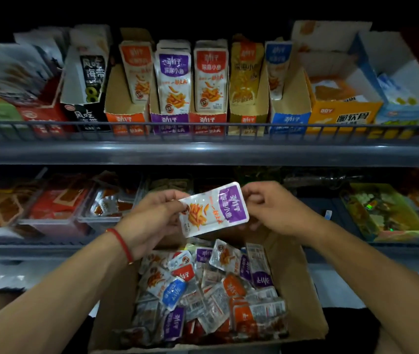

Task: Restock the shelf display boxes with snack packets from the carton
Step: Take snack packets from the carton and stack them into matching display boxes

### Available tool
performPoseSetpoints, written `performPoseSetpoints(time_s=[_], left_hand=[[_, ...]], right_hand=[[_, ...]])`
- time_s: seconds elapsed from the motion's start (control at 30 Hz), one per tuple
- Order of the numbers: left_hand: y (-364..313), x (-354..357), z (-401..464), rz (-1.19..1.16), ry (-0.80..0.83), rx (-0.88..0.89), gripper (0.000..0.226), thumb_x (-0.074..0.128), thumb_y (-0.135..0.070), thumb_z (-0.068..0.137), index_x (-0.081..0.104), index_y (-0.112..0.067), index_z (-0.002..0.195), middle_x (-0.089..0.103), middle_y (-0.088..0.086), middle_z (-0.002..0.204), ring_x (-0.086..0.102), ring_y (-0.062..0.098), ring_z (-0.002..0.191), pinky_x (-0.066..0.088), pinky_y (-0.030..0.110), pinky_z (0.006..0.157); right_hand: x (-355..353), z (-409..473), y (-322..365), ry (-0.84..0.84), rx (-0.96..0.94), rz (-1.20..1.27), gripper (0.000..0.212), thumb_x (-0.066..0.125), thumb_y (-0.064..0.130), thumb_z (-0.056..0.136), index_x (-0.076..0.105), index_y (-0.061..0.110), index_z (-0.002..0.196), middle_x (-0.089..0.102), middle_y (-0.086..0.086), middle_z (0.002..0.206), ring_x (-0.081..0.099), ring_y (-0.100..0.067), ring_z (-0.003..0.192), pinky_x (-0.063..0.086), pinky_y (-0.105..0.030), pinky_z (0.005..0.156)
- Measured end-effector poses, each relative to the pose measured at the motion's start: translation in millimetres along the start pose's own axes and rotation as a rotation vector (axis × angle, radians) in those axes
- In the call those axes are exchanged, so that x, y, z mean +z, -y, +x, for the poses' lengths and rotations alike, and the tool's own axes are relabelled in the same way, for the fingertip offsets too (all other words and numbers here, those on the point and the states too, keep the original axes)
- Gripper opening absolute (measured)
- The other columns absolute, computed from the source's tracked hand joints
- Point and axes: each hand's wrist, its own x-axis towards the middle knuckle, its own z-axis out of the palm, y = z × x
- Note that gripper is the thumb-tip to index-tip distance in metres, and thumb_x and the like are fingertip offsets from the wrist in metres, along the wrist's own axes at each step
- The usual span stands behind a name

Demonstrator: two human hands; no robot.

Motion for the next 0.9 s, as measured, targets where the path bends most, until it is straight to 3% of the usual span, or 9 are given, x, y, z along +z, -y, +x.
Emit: performPoseSetpoints(time_s=[0.13, 0.23, 0.33, 0.43, 0.57, 0.73, 0.9], left_hand=[[-10, -5, -4, -0.047, -0.058, 0.051, 0.017, 0.050, -0.006, 0.102, 0.067, -0.006, 0.105, 0.076, 0.018, 0.100, 0.073, 0.025, 0.093, 0.061, 0.036, 0.077], [-15, -6, -8, -0.056, -0.047, 0.096, 0.018, 0.052, -0.009, 0.103, 0.068, -0.008, 0.109, 0.077, 0.013, 0.101, 0.074, 0.024, 0.097, 0.061, 0.040, 0.085], [-26, -11, -6, -0.061, -0.124, 0.207, 0.016, 0.056, -0.010, 0.101, 0.068, -0.012, 0.110, 0.077, 0.007, 0.098, 0.075, 0.021, 0.094, 0.062, 0.044, 0.081], [-35, -24, -2, -0.072, -0.262, 0.323, 0.013, 0.061, -0.010, 0.097, 0.067, -0.017, 0.106, 0.076, 0.007, 0.096, 0.073, 0.021, 0.088, 0.061, 0.048, 0.082], [-37, -39, -2, -0.011, -0.363, 0.411, 0.018, 0.060, -0.009, 0.094, 0.065, -0.026, 0.099, 0.071, 0.007, 0.097, 0.069, 0.033, 0.091, 0.059, 0.052, 0.082], [-37, -43, 2, -0.023, -0.355, 0.423, 0.022, 0.059, -0.006, 0.093, 0.062, -0.027, 0.100, 0.068, 0.005, 0.094, 0.069, 0.030, 0.086, 0.060, 0.049, 0.079], [-38, -48, 6, -0.047, -0.350, 0.442, 0.028, 0.062, -0.006, 0.090, 0.057, -0.028, 0.106, 0.065, 0.001, 0.096, 0.061, 0.013, 0.074, 0.055, 0.034, 0.071]], right_hand=[[-11, -9, 21, -0.072, 0.021, 0.248, 0.015, 0.056, 0.017, 0.103, 0.069, 0.021, 0.110, 0.078, 0.003, 0.095, 0.075, -0.017, 0.085, 0.060, -0.028, 0.070], [-7, -8, 30, -0.157, -0.044, 0.160, 0.009, 0.066, 0.021, 0.096, 0.070, 0.024, 0.103, 0.078, 0.008, 0.096, 0.074, -0.012, 0.088, 0.061, -0.028, 0.069], [-7, 2, 49, -0.299, -0.100, 0.085, 0.006, 0.070, 0.020, 0.093, 0.070, 0.024, 0.098, 0.076, 0.014, 0.090, 0.073, -0.007, 0.085, 0.061, -0.024, 0.065], [-24, 16, 84, -0.409, -0.233, 0.019, 0.008, 0.069, 0.020, 0.094, 0.071, 0.024, 0.100, 0.076, 0.006, 0.092, 0.072, -0.009, 0.084, 0.061, -0.026, 0.066], [-54, 44, 145, -0.588, -0.498, -0.283, 0.013, 0.064, 0.027, 0.098, 0.067, 0.027, 0.110, 0.068, 0.011, 0.100, 0.067, -0.009, 0.091, 0.056, -0.024, 0.077], [-68, 95, 199, -0.679, -0.582, -0.639, 0.027, 0.060, 0.028, 0.102, 0.066, 0.015, 0.125, 0.064, 0.005, 0.115, 0.058, -0.006, 0.104, 0.041, -0.010, 0.078], [-54, 136, 209, -0.587, -0.562, -0.908, 0.027, 0.058, 0.027, 0.102, 0.062, 0.018, 0.127, 0.066, -0.006, 0.123, 0.063, -0.021, 0.112, 0.053, -0.035, 0.088]])
